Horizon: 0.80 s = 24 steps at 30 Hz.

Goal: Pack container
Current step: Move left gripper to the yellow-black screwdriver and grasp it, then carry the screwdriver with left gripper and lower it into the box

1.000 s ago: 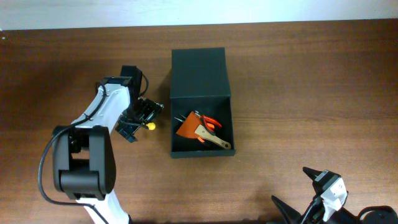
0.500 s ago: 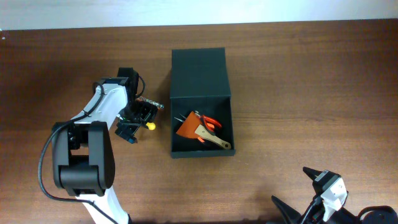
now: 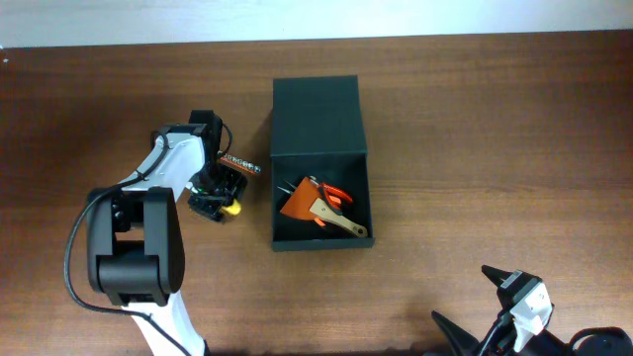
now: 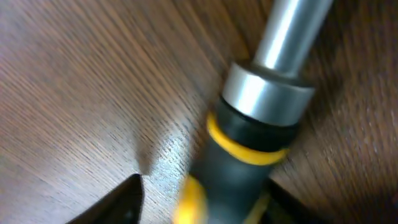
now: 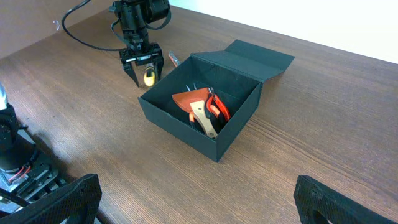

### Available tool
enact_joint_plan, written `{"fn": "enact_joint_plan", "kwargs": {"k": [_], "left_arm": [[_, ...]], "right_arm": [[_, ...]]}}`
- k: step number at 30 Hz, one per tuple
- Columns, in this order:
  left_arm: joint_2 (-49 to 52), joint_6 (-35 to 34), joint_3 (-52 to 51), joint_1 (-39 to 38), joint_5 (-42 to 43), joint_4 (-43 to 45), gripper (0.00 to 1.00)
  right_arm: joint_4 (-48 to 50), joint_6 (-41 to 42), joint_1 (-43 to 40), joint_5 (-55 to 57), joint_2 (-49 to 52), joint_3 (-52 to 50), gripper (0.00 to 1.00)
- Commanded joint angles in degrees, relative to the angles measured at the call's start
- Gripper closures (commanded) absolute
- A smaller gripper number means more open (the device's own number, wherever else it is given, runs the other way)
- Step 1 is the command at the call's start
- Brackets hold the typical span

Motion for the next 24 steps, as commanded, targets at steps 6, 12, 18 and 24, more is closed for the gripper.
{"fn": "enact_joint_plan", "kwargs": {"k": [6, 12, 18, 24], "left_arm": [[0.94, -0.17, -0.22, 0.35, -0.09, -0.04, 0.67], [-0.2, -0.15, -0.2, 0.28, 0.92, -0.04, 0.71], [-7.56, -0.15, -0.2, -1.01, 0.87, -0.04, 0.73], [-20.17, -2.38, -0.2, -7.52, 0.44, 0.0, 0.73]], "right_arm": [[0.17, 0.09, 0.2, -0.33, -0.33, -0.17, 0.01], [0.17, 0.09, 0.2, -0.33, -0.33, -0.17, 0.01], [0.17, 0.09, 0.2, -0.33, -0.33, -0.17, 0.01], [0.17, 0.09, 0.2, -0.33, -0.33, -0.17, 0.01]]}}
